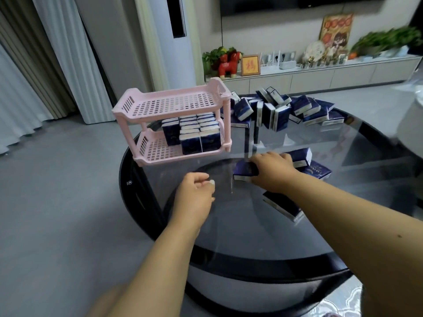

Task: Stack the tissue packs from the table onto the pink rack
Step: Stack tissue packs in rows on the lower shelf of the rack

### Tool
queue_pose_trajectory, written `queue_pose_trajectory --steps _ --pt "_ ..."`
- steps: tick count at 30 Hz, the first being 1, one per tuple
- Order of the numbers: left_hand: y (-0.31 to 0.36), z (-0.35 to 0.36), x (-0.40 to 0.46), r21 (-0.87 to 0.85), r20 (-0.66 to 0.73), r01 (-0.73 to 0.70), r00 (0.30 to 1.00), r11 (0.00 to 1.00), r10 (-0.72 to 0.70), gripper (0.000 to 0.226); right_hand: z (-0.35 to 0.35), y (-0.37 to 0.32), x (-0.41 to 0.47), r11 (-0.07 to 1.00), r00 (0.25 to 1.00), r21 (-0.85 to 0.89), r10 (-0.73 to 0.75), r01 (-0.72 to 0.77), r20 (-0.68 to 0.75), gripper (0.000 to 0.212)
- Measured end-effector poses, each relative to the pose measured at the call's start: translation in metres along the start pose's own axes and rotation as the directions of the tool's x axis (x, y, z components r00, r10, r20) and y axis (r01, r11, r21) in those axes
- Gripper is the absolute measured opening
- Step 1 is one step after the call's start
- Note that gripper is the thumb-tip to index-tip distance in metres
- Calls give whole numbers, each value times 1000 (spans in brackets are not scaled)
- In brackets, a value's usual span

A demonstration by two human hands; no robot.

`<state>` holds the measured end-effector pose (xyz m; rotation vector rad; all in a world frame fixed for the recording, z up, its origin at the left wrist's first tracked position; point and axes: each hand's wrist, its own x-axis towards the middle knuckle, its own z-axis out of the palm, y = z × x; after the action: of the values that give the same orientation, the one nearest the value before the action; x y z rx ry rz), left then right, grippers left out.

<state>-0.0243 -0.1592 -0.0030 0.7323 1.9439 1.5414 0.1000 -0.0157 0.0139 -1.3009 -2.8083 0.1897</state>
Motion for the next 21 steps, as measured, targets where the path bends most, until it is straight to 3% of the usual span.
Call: queue_pose_trajectory --steps 3,5,8,11,15,17,21 --pt "0 3 -18 -200 69 130 991 971 -118 11 -15 -3 -18 962 971 135 -229 237 -73 51" --pt "2 1 -27 -346 209 256 959 903 -192 24 -27 -10 -36 882 914 241 -392 406 -104 57" --pt "4 2 -38 -383 354 306 920 872 -168 32 -32 -14 -61 801 856 310 -504 512 -114 63" --pt "2 6 -39 -407 305 269 941 873 -147 16 -33 2 -77 847 938 402 -307 347 -164 63" --pt "-1 5 -34 -515 224 236 965 824 -137 26 -40 36 -82 886 975 464 84 21 -204 44" --pt "-3 5 -33 -501 209 203 972 841 -110 27 -42 45 -82 924 979 376 139 -73 -152 43" --pt "-6 10 -32 -431 208 134 977 892 -46 16 -32 44 -83 977 990 166 138 -137 5 74"
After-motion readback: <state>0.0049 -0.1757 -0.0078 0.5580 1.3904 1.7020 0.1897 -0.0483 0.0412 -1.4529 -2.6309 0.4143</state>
